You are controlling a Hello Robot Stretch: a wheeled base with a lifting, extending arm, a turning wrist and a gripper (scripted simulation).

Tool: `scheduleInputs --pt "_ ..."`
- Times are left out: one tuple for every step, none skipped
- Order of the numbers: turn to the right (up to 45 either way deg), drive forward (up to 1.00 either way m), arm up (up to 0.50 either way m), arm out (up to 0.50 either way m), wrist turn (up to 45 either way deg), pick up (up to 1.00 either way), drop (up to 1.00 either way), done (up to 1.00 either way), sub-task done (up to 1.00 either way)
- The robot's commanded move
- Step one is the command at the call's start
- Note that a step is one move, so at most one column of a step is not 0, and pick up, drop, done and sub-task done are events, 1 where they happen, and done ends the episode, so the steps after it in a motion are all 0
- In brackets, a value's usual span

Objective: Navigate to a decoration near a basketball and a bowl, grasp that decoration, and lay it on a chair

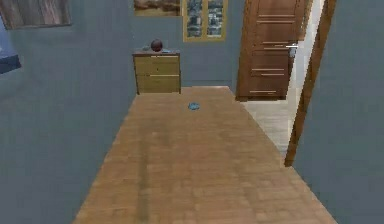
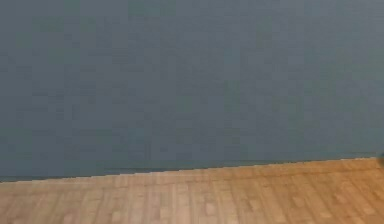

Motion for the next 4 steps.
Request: scheduleInputs --pt "-9.0 0.0 0.0 0.0 0.0 0.0 0.0 0.0 0.0" --pt "0.0 1.0 0.0 0.0 0.0 0.0 0.0 0.0 0.0" --pt "0.0 1.0 0.0 0.0 0.0 0.0 0.0 0.0 0.0" --pt "0.0 0.95 0.0 0.0 0.0 0.0 0.0 0.0 0.0"
